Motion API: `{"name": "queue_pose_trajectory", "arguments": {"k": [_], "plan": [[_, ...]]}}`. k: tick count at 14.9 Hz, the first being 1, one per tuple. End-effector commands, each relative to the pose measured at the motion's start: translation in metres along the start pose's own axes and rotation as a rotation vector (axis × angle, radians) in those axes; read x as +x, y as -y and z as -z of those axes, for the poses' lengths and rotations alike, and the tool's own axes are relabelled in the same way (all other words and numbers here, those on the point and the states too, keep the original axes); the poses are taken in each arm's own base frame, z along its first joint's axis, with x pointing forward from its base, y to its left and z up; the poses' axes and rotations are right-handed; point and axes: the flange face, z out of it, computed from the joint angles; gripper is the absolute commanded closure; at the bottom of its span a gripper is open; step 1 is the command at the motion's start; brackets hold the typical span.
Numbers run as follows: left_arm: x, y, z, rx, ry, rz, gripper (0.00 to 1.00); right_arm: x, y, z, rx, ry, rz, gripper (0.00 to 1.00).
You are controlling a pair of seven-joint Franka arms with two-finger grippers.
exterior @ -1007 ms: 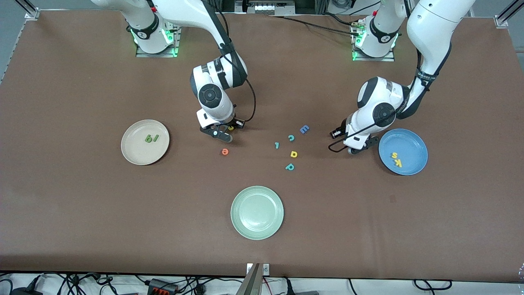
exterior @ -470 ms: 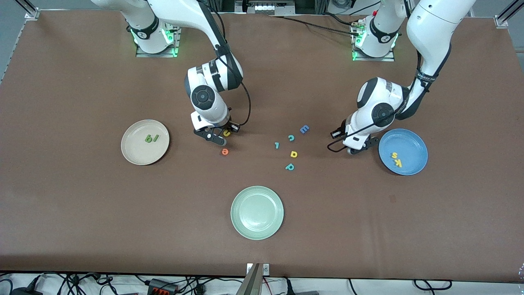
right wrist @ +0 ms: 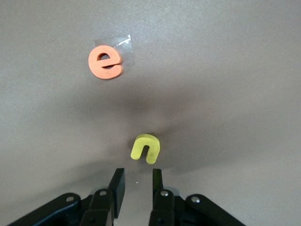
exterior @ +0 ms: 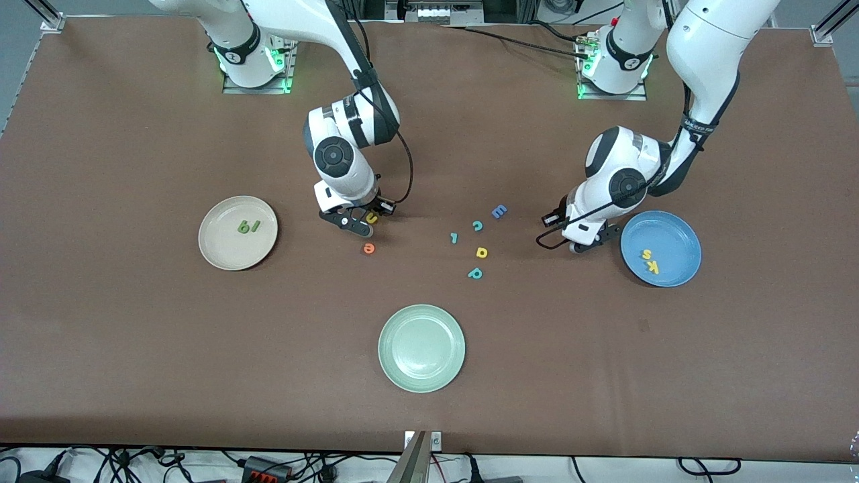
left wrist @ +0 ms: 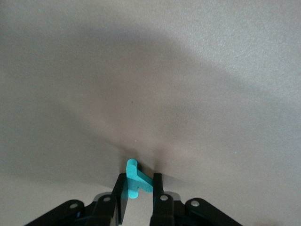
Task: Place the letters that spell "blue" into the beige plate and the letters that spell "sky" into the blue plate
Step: 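Drop the teal y on the blue plate with the left gripper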
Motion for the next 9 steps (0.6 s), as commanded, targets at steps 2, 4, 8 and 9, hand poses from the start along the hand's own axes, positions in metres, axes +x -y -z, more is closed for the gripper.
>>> {"name": "queue_pose_trajectory", "arguments": {"k": [2,4,8,9], "plan": [[0.017,0.005,0.035,0.049,-0.052,-0.02,0.89,0.007,-0.006,0.0,0.012,0.005,0.0,0.39],[0.029,0.005,0.059,0.144,-0.048,-0.056,0.89,0.01,-0.006,0.001,0.016,0.0,0.001,0.39],[0.054,0.008,0.109,0.328,-0.079,-0.117,0.89,0.024,-0.012,0.002,0.022,-0.001,-0.041,0.39],[0.06,0.014,0.115,0.372,-0.093,-0.159,0.89,0.026,-0.014,0.001,0.022,0.0,-0.055,0.39]]}}
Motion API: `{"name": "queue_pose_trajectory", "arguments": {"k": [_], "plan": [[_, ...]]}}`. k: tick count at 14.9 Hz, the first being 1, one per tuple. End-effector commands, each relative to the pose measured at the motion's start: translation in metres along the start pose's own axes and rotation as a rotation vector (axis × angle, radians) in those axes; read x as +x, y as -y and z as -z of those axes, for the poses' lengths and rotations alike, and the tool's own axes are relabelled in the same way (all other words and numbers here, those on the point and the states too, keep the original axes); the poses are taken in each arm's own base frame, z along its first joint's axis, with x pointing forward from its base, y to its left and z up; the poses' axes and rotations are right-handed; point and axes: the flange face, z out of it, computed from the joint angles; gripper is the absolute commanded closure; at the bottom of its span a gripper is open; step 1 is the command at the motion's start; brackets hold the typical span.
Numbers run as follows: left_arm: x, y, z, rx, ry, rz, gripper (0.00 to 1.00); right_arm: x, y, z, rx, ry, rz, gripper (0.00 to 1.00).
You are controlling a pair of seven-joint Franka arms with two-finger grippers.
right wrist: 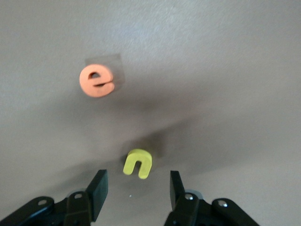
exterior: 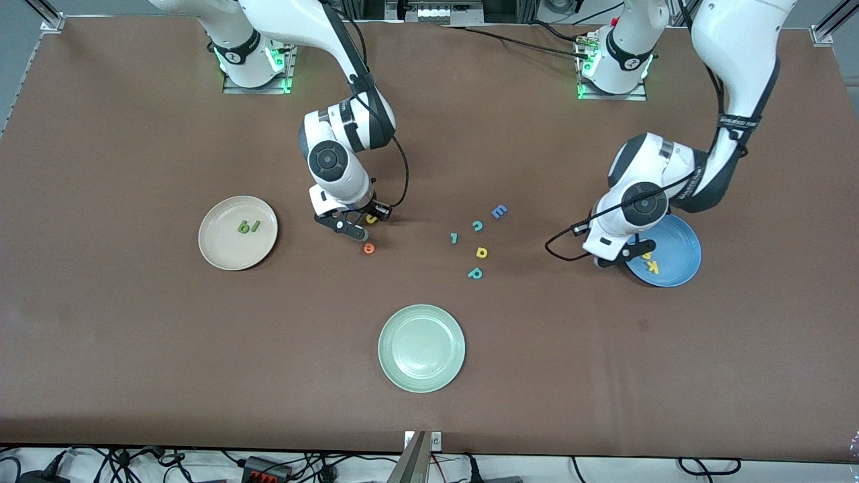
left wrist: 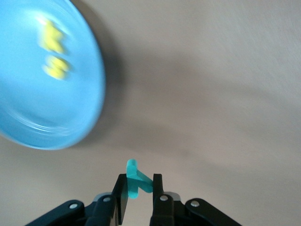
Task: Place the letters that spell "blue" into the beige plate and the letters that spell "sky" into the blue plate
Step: 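Drop the teal y on the blue plate with the left gripper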
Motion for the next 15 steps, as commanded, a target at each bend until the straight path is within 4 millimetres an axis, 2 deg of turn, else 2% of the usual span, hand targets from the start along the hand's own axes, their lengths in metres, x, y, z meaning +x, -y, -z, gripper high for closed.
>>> {"name": "queue_pose_trajectory", "arguments": {"k": [1,4,7,8,9,10,12,14,15], "plan": [[0.02,0.027,0.011,0.102,-0.026,-0.077,0.89,0.014,-0.008,-0.003,0.014,0.009,-0.071,0.39],[0.053,0.083,-0.005,0.078,0.014,-0.18,0.88,0.017,-0.007,-0.006,0.023,-0.003,-0.149,0.39],[0.078,0.121,-0.027,0.026,0.023,-0.225,0.86,0.015,-0.003,-0.003,0.03,-0.009,-0.178,0.4],[0.082,0.131,-0.036,0.018,0.038,-0.233,0.79,0.016,-0.003,-0.004,0.034,-0.011,-0.181,0.4],[0.085,0.136,-0.04,0.012,0.045,-0.241,0.47,0.016,-0.002,-0.004,0.04,-0.014,-0.186,0.4],[0.087,0.139,-0.042,0.008,0.049,-0.235,0.0,0.015,-0.002,-0.008,0.042,-0.011,-0.193,0.4],[0.084,0.14,-0.032,0.013,0.049,-0.232,0.0,0.013,0.0,-0.012,0.052,-0.002,-0.208,0.4],[0.073,0.132,-0.015,0.029,0.071,-0.247,0.0,0.01,0.002,-0.015,0.057,-0.002,-0.211,0.41],[0.075,0.135,-0.002,0.036,0.069,-0.244,0.0,0.009,0.003,-0.016,0.056,-0.003,-0.214,0.41]]}}
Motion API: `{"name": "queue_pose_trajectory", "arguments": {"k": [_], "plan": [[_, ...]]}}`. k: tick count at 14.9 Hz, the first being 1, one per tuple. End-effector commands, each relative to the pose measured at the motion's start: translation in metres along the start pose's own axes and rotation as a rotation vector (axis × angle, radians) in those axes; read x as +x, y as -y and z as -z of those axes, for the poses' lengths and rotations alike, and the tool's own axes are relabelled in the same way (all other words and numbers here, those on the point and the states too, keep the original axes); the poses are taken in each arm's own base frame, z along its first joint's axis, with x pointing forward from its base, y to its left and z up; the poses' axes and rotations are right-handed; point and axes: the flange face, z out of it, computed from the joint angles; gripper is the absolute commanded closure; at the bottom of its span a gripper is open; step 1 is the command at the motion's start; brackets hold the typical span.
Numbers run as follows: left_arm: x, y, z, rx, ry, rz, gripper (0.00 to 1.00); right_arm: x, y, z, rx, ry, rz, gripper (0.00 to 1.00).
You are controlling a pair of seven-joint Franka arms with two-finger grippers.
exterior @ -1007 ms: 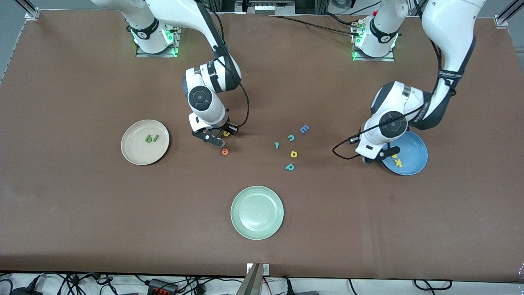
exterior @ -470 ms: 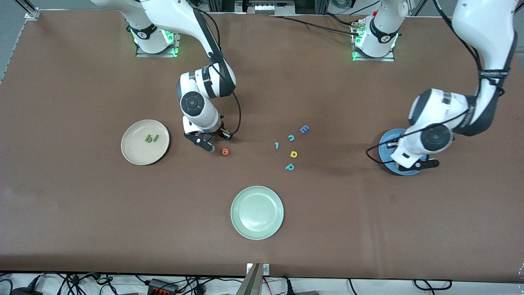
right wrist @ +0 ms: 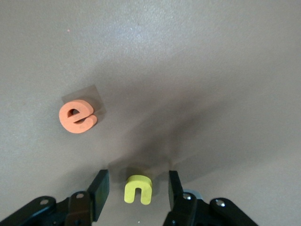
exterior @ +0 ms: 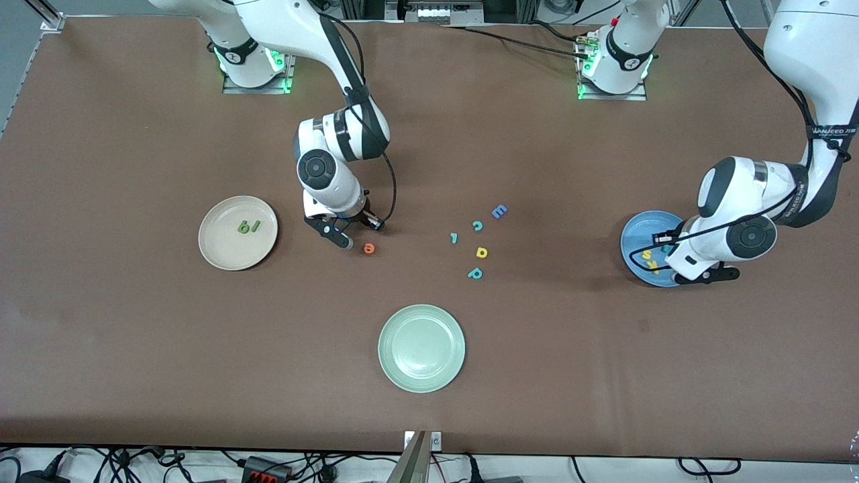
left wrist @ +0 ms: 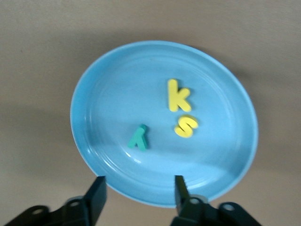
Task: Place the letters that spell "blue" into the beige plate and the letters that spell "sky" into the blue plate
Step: 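Carry the yellow n to the beige plate while the left gripper withdraws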
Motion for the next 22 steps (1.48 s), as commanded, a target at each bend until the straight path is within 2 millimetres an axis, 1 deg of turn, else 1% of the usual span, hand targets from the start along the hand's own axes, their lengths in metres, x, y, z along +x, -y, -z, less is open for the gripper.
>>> {"name": "queue_pose_trajectory", "arguments": {"k": [1,4,6,8,9,10,11,12,13,14,15,16,17,18,19,20,21,22], "plan": [[-0.008,0.002,0.039,0.035,0.015,-0.028,0.0,-0.006,0.007,-0.003,0.017,-0.003,-0.026,0.44],[-0.01,-0.009,0.088,0.049,0.025,-0.061,0.0,-0.009,0.008,-0.003,0.016,-0.002,-0.021,0.54],[-0.017,-0.024,0.121,0.055,0.022,-0.087,0.0,-0.011,0.008,-0.003,0.015,-0.001,-0.014,0.63],[-0.017,-0.013,0.17,0.049,-0.005,-0.077,0.0,-0.011,0.009,-0.003,0.014,-0.002,-0.005,0.69],[-0.022,-0.013,0.195,0.05,-0.006,-0.133,0.0,-0.011,0.009,-0.003,0.014,-0.002,-0.002,0.75],[-0.028,-0.013,0.214,0.05,-0.004,-0.162,0.0,-0.011,0.009,-0.003,0.014,-0.002,0.001,0.78],[-0.033,-0.007,0.235,0.021,-0.012,-0.164,0.0,-0.011,0.009,-0.003,0.014,-0.002,0.006,0.81],[-0.038,-0.002,0.249,-0.058,-0.001,-0.183,0.0,-0.011,0.009,-0.002,0.015,-0.002,0.009,0.83],[-0.046,-0.001,0.261,-0.102,-0.009,-0.227,0.0,-0.009,0.009,0.001,0.017,-0.008,0.019,0.89],[-0.056,0.011,0.274,-0.101,-0.035,-0.248,0.0,-0.003,0.01,0.008,0.028,-0.011,0.028,0.89],[-0.062,0.022,0.282,-0.116,-0.049,-0.278,0.0,0.005,0.01,0.021,0.046,-0.009,0.038,0.89],[-0.073,0.027,0.292,-0.133,-0.068,-0.321,0.0,0.019,0.004,0.034,0.048,-0.008,0.041,0.89],[-0.083,0.034,0.297,-0.142,-0.083,-0.343,0.0,0.04,-0.007,0.047,0.032,0.003,0.054,0.89],[-0.094,0.037,0.302,-0.164,-0.114,-0.345,0.0,0.066,-0.024,0.061,0.007,0.016,0.096,0.89],[-0.105,0.044,0.304,-0.192,-0.16,-0.327,0.0,0.092,-0.046,0.072,-0.023,0.038,0.136,0.89],[-0.119,0.045,0.306,-0.201,-0.224,-0.31,0.0,0.12,-0.07,0.083,-0.043,0.052,0.173,0.89],[-0.13,0.044,0.301,-0.199,-0.278,-0.3,0.0,0.147,-0.097,0.091,-0.055,0.061,0.208,0.89],[-0.142,0.039,0.296,-0.198,-0.322,-0.301,0.0,0.168,-0.126,0.092,-0.068,0.083,0.257,0.89]]}}
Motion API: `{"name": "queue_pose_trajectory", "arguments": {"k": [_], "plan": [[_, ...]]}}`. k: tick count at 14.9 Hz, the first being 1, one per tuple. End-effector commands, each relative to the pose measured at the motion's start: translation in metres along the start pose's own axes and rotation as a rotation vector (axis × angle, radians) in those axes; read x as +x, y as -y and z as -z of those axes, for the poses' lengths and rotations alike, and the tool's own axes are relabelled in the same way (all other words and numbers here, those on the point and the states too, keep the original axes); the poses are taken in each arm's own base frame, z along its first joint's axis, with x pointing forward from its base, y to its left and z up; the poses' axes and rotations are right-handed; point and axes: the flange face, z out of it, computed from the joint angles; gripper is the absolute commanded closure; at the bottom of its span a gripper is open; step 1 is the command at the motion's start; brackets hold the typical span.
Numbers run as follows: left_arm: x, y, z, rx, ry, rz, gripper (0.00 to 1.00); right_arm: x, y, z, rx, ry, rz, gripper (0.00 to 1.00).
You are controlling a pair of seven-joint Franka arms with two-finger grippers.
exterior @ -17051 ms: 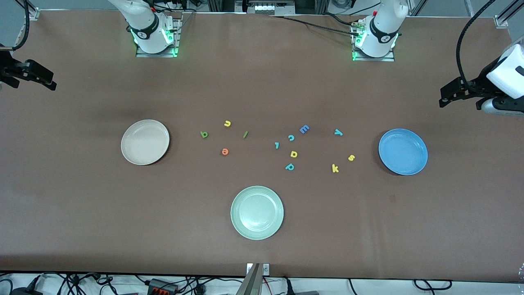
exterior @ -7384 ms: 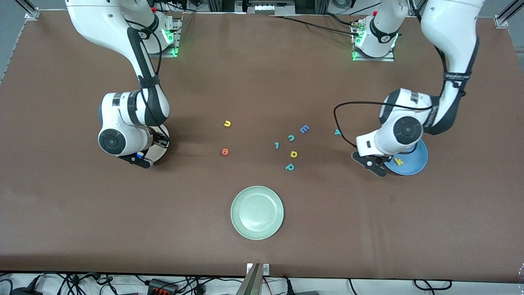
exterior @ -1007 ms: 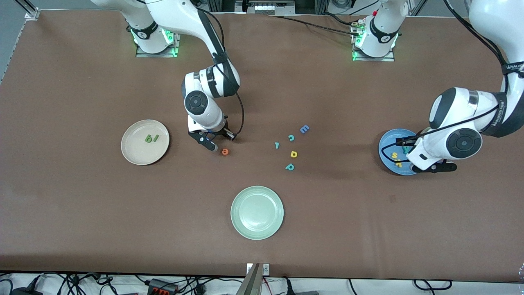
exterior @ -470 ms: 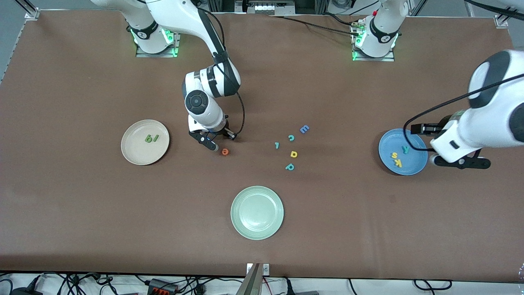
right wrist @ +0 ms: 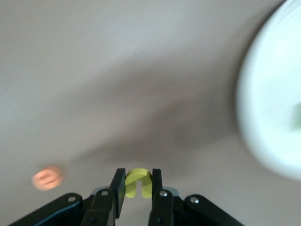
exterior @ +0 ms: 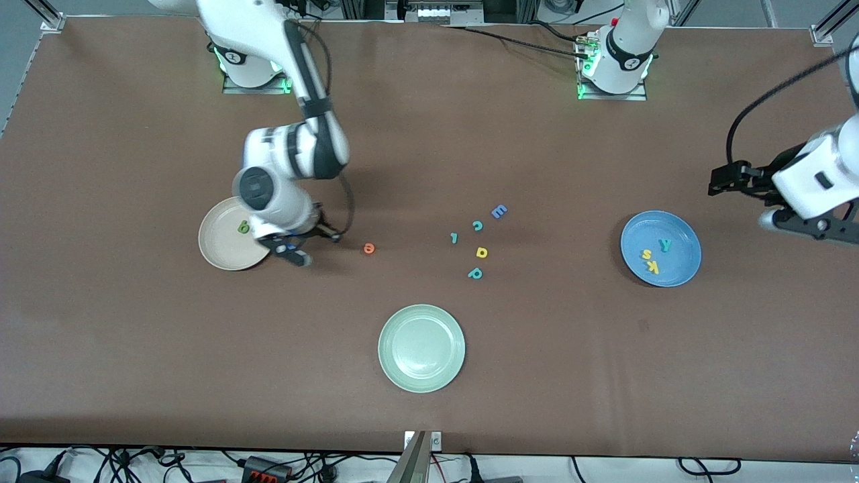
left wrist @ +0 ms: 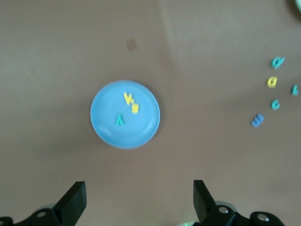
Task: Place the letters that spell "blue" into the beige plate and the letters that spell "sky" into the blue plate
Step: 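Carry the yellow n to the beige plate while the left gripper withdraws, then reach the orange e with the right gripper and grasp it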
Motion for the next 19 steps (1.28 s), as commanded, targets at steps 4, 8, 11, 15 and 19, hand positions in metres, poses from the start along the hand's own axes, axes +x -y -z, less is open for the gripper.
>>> {"name": "queue_pose_trajectory", "arguments": {"k": [4,8,11,15,19], "plan": [[-0.049,-0.011,0.001,-0.001,-0.14,-0.005,0.0,0.07,-0.167,0.008,-0.005,0.079,0.232,0.88],[-0.039,0.009,0.007,-0.006,-0.054,0.029,0.0,0.088,-0.22,-0.012,-0.025,0.094,0.287,0.88],[-0.035,-0.005,0.011,-0.006,-0.046,0.043,0.0,0.091,-0.222,-0.017,-0.043,0.083,0.289,0.85],[-0.034,-0.008,0.009,-0.008,-0.034,0.093,0.0,0.09,-0.214,-0.016,-0.033,0.076,0.294,0.83],[-0.037,-0.002,0.026,-0.063,-0.07,0.145,0.0,0.089,-0.197,-0.018,-0.013,0.07,0.303,0.83]]}}
